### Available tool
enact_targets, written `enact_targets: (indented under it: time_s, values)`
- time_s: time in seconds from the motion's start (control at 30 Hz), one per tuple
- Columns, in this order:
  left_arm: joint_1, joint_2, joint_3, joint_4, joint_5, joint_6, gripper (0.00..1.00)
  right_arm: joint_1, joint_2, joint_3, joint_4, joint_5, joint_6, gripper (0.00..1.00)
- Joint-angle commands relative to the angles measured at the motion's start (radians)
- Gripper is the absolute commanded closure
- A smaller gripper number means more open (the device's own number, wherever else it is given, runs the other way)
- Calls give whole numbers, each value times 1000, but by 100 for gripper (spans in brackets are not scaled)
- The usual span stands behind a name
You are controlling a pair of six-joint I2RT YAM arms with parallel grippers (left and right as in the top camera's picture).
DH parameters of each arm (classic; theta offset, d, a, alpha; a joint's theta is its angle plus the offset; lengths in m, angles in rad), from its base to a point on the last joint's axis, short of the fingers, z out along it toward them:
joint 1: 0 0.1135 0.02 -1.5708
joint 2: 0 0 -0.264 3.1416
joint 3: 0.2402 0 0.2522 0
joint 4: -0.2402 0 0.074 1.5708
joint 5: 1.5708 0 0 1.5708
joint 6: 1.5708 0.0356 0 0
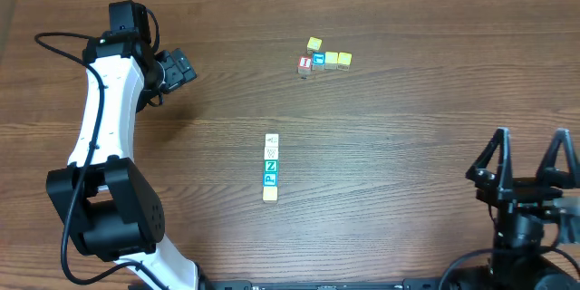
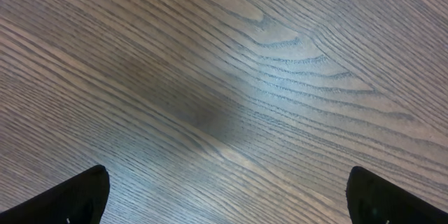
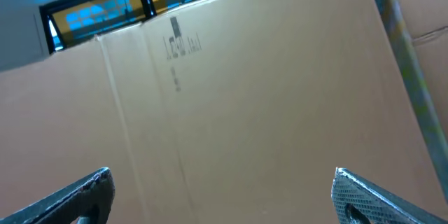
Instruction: Flip 5 blocks
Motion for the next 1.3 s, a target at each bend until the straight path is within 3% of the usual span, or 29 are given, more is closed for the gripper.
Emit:
enact_targets:
  time_s: [0.0, 0.37, 1.03, 1.27]
  values:
    - [2, 13, 5, 2, -13, 0, 0, -24, -43, -68, 47, -47, 3, 0]
    - [2, 13, 5, 2, -13, 0, 0, -65, -90, -280, 249, -124, 3, 0]
    - [2, 13, 5, 2, -13, 0, 0, -65, -90, -278, -326, -201, -5, 0]
    - [2, 13, 5, 2, -13, 0, 0, -71, -90, -278, -322, -199, -173, 0]
